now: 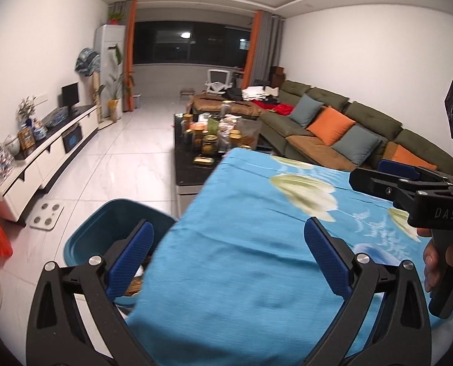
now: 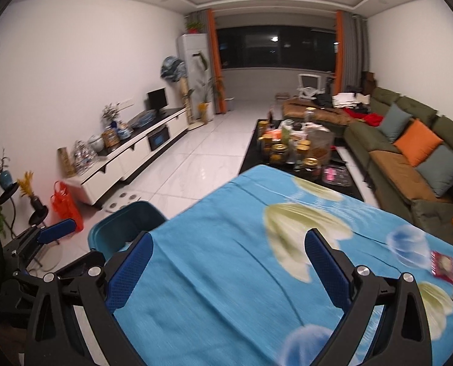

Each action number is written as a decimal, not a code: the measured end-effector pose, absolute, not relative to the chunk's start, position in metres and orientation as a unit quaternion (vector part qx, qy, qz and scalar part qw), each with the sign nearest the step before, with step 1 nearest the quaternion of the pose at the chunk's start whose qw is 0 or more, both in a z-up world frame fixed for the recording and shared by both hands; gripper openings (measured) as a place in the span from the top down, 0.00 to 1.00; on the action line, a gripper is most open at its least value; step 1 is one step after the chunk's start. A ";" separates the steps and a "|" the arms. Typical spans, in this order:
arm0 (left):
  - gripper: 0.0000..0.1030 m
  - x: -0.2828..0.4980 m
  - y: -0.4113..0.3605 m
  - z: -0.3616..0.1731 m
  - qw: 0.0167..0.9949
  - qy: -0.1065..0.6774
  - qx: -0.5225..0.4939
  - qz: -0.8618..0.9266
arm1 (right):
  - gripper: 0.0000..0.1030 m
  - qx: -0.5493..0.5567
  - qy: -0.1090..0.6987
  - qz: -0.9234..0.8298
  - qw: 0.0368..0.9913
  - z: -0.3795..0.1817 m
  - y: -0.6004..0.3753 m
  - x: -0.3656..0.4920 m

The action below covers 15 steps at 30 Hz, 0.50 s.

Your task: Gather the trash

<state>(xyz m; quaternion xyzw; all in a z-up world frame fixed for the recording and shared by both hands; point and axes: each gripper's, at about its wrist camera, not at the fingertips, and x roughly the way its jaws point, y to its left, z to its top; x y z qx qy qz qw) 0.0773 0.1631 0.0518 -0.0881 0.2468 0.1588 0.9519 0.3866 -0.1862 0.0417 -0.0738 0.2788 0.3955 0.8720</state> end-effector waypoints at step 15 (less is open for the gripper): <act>0.05 0.077 0.056 0.054 0.977 0.197 -0.036 0.068 | 0.07 -0.042 0.228 0.265 0.936 0.020 -0.300 0.335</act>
